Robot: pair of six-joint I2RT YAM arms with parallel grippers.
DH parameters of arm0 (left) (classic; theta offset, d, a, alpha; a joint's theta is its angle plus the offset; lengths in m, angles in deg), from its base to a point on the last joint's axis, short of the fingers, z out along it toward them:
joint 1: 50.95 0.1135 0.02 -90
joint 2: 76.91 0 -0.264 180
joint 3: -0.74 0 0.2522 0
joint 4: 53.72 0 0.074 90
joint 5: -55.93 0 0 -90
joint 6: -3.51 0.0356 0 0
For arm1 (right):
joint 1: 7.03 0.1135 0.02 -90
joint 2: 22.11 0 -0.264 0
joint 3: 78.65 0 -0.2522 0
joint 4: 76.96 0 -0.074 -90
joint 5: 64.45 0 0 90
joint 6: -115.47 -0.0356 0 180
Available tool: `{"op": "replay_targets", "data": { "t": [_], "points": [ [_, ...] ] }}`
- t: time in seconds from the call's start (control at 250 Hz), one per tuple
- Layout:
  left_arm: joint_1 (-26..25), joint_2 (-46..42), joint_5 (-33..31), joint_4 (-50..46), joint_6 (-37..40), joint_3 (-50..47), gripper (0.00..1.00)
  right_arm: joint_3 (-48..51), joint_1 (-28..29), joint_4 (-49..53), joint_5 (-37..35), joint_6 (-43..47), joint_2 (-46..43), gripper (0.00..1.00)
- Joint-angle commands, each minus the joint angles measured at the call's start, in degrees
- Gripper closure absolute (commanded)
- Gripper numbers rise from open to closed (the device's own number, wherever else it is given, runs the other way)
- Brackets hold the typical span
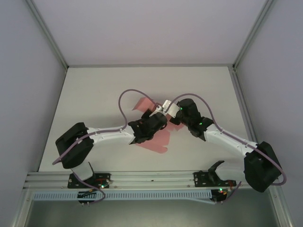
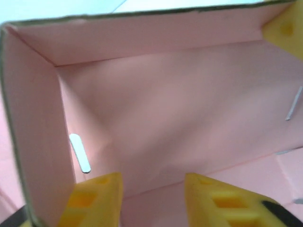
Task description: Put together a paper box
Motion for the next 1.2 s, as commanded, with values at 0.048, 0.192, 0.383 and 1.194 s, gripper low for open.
{"op": "replay_targets", "data": {
  "t": [0.048, 0.192, 0.383, 1.194],
  "points": [
    [0.35, -8.69, 3.28, 5.59, -2.55, -3.87, 0.25, 0.85, 0.38, 1.45, 0.05, 1.16, 0.23, 1.00],
    [0.85, -14.57, 6.36, 4.51, -4.81, -6.78, 0.00, 0.67, 0.37, 1.76, -0.99, 1.64, 0.75, 1.00],
    [3.41, -24.22, 9.96, 2.05, -9.38, -10.24, 0.00, -0.04, 0.39, 2.04, -2.89, 2.38, 1.72, 1.00],
    [27.16, -34.36, 18.31, -12.83, -30.80, -16.81, 0.00, -1.99, 9.32, -8.96, -27.73, 23.55, 8.94, 1.00]
  ]
}}
